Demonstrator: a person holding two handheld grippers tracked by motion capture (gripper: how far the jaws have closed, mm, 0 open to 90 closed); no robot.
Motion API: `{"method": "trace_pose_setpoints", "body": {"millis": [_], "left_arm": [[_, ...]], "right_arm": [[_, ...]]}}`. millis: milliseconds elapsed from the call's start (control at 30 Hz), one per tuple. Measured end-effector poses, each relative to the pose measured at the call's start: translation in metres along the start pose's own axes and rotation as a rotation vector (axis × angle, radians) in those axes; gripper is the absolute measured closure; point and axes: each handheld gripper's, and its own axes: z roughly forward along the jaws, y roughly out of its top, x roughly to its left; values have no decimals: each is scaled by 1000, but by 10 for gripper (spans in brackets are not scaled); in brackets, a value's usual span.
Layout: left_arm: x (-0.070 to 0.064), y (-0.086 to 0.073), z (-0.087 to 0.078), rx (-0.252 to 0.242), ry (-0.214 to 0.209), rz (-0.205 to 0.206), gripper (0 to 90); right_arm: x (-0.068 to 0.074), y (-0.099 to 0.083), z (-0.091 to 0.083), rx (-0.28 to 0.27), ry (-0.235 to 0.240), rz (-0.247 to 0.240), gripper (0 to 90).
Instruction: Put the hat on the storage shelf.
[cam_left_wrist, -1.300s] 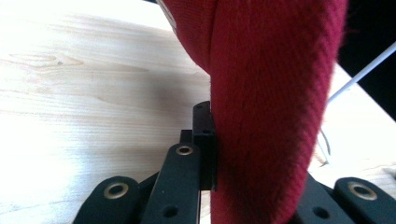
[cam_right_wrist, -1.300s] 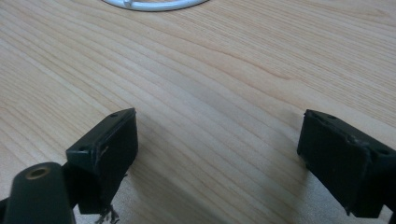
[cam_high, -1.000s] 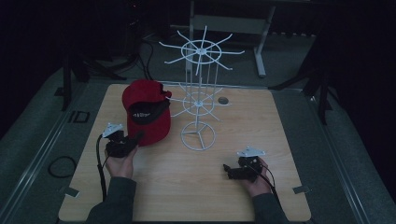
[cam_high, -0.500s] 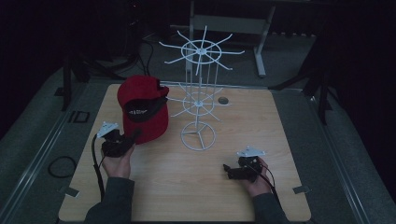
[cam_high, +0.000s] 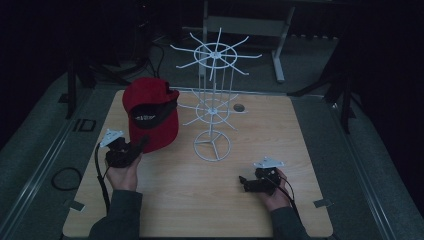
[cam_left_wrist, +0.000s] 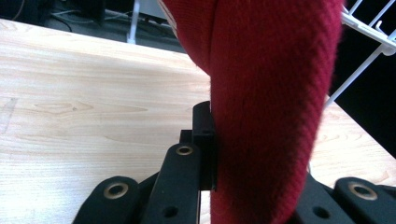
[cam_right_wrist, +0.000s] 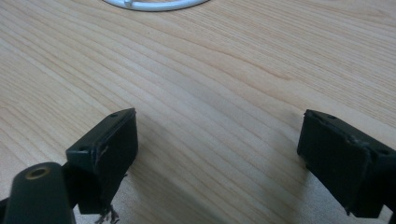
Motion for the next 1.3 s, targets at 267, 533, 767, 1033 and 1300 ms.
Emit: {"method": "trace_pose_setpoints", "body": {"millis": [267,533,767,1033,1300], "left_arm": [[-2,4,-6,-21,11,17,849],[-2,8,-12,-45,27,22,849],[-4,12,-18,-60,20,24,849],[-8,20,-25,-83,12,38,849],[-14,30,-30,-100,4,49,849]], "right_arm": [[0,0,0,0,1,0,121],[0,0,0,0,0,0,121],[0,0,0,0,1,1,121],[0,0,0,-1,0,4,121],[0,0,0,-1,-1,2,121]]}}
